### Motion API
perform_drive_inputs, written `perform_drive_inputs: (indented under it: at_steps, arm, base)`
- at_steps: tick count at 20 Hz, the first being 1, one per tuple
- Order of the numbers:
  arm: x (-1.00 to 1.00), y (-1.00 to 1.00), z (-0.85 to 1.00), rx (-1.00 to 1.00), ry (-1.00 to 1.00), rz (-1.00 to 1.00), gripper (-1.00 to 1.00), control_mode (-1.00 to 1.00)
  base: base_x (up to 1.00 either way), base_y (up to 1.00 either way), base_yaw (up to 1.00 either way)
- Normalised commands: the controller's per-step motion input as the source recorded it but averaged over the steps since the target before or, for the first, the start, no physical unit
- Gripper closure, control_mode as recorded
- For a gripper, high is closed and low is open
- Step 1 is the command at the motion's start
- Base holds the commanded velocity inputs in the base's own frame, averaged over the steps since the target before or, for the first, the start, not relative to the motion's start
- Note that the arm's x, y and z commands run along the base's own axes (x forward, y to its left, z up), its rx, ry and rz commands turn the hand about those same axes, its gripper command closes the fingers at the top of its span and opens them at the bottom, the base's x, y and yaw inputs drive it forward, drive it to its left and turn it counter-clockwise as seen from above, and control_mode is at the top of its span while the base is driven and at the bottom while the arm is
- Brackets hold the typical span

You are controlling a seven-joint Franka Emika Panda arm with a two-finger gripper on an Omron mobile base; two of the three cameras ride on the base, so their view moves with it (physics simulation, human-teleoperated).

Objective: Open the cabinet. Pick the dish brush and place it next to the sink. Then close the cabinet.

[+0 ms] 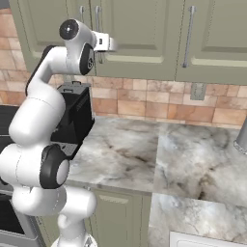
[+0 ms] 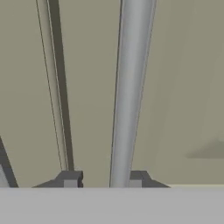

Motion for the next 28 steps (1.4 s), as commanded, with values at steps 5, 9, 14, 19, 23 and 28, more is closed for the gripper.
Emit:
perform_drive_inputs:
  at_steps: [5,9,14,19,23,28]
  arm:
    - [-0.19,-0.06,0.00,0.13,0.00,0.00,1.00,-1.00]
    - [-0.36,-0.09,0.00,0.16,0.00,0.03,1.00,-1.00]
    - [-0.39,-0.12,0.00,0.13,0.00,0.05,1.00,-1.00]
    - [-0.54,-0.28,0.00,0.08,0.00,0.08,1.00,-1.00]
    - [-0.56,-0.37,0.00,0.03,0.02,0.09,1.00,-1.00]
    - [-0.46,-0.39,0.00,0.02,0.08,0.09,1.00,-1.00]
  base:
    - [0.00,0.00,0.00]
    - [0.00,0.00,0.00]
    - [0.00,0.00,0.00]
    - [0.00,0.00,0.00]
    - [0.00,0.00,0.00]
    - [0.00,0.00,0.00]
